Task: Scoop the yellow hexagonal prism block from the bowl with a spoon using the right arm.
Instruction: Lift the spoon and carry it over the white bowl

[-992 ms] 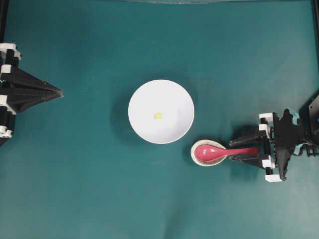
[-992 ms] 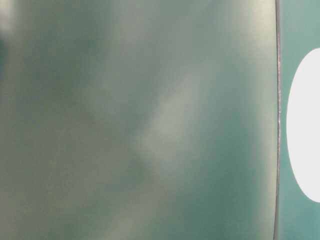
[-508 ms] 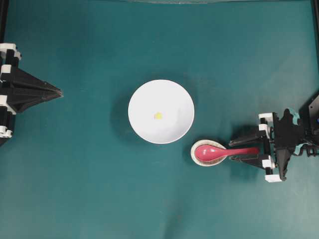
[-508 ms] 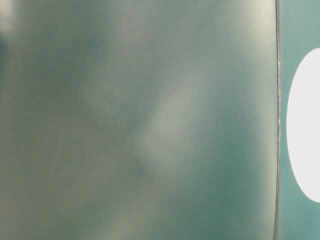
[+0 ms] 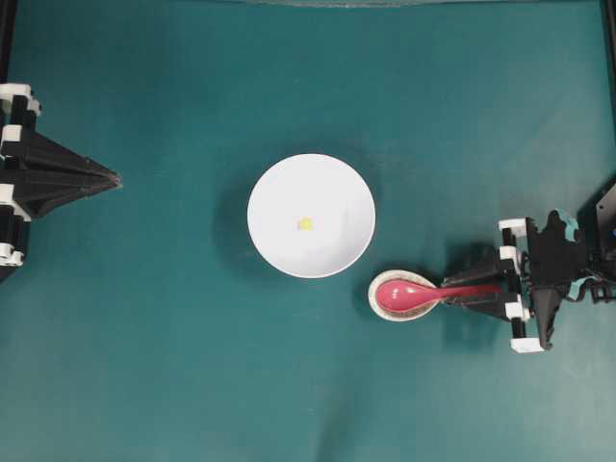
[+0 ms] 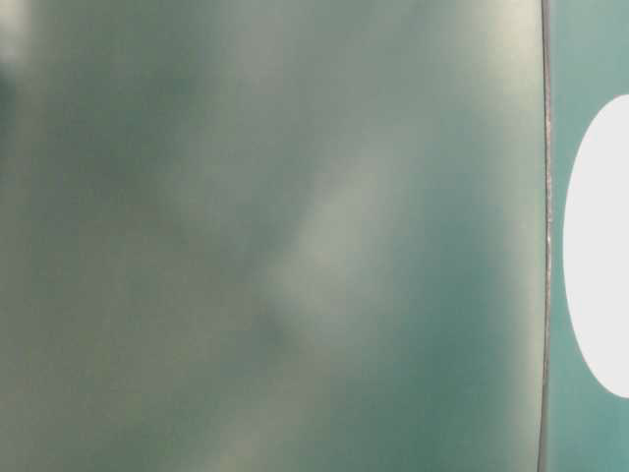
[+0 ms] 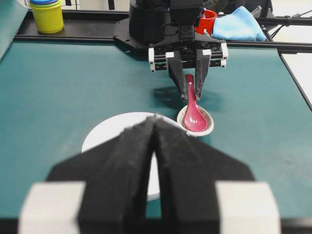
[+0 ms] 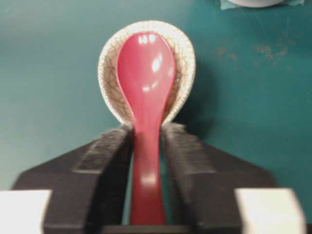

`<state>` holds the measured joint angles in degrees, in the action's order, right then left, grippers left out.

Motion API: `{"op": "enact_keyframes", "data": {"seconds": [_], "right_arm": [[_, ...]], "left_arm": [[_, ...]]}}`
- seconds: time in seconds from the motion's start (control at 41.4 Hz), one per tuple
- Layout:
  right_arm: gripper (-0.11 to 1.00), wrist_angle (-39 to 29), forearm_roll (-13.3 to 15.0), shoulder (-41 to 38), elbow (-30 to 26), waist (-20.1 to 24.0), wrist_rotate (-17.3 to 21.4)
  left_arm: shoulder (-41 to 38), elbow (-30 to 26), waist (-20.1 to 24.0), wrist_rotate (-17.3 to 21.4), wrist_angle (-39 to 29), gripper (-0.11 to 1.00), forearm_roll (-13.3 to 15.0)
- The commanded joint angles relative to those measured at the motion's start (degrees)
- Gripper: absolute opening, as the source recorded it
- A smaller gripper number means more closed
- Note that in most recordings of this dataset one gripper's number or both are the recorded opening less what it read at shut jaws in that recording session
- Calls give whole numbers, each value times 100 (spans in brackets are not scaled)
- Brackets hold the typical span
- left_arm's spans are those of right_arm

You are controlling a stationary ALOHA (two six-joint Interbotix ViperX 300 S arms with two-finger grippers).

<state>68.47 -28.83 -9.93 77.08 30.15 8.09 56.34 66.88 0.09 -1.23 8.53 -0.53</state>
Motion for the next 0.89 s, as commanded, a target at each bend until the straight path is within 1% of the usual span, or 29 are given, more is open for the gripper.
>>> {"op": "enact_keyframes", "data": {"seconds": [0.0,0.169,0.266,0.411,0.508,0.605,0.726,0.871], "right_arm": [[25,123,9,97,-18,26,9],[24,70,18,483,18,26,-62],[24,-53,9,905,44,26,-149],[24,-554,0,1714,62,-35,-483],[24,-1160,0,2320,0,-220,-791],[24,-1934,0,2927,-114,-510,-1116],[24,-3023,0,3647,-343,-1002,-1468],[24,-4289,0,4192,-738,-1600,-1723]], "left_arm": [[-35,-132,-9,-9,26,1,-9],[-26,-132,-9,-9,26,1,-9],[-26,-141,0,0,26,1,0],[-26,-141,0,0,26,1,-9],[-26,-141,-9,0,26,1,-9],[-18,-141,-9,0,26,1,0],[-9,-141,-9,0,26,1,0],[-9,-141,0,0,26,1,-9]]}}
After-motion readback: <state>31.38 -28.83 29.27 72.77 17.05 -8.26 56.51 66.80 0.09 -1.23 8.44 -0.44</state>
